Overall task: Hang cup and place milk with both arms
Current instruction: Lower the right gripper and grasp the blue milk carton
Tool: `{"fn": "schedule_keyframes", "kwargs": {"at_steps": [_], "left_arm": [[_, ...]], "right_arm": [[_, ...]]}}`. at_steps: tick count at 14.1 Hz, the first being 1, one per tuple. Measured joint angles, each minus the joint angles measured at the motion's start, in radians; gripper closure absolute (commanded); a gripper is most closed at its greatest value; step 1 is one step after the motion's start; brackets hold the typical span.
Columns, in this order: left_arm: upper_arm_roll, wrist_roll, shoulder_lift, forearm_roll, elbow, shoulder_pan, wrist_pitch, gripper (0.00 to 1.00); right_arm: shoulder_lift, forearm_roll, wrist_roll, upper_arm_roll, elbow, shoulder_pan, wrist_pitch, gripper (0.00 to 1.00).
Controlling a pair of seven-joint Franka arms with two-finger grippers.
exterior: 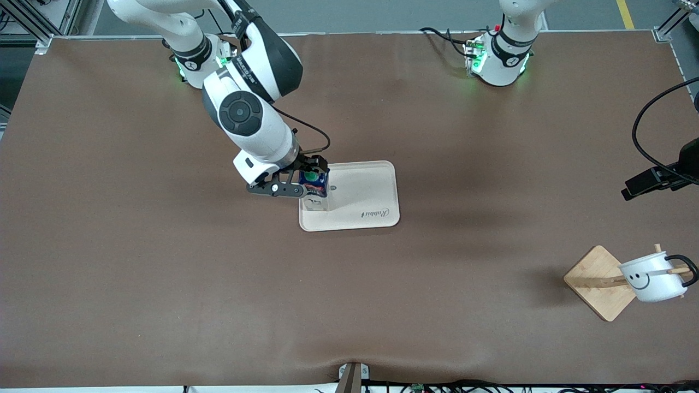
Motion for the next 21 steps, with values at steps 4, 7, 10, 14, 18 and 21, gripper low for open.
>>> {"fn": "schedule_keyframes", "kwargs": {"at_steps": [4,7,10,14,18,21], "left_arm": [[-0.007,0.0,-0.001,0.022,0.006,0.0,0.0,0.0],[-0.015,0.0,-0.004,0.022,0.006,0.0,0.0,0.0],[-0.021,0.0,-0.004,0.023,0.007,0.0,0.0,0.0],[-0.021,0.0,-0.007,0.023,0.009,0.001,-0.004,0.0],[-0.021,0.0,-0.02,0.023,0.012,0.002,-0.026,0.0],[-0.021,0.0,-0.034,0.023,0.014,0.002,-0.029,0.0]], "right_arm": [[0.01,-0.012,-0.018,0.0,-0.016,0.012,0.021,0.0],[0.018,-0.012,-0.026,0.0,-0.021,0.014,0.03,0.0],[0.031,-0.012,-0.027,0.0,-0.027,0.032,0.05,0.0],[0.043,-0.012,-0.028,0.0,-0.049,0.04,0.092,0.0],[0.043,-0.012,-0.027,0.0,-0.058,0.052,0.101,0.0],[0.043,-0.012,-0.028,0.0,-0.061,0.055,0.106,0.14]]}}
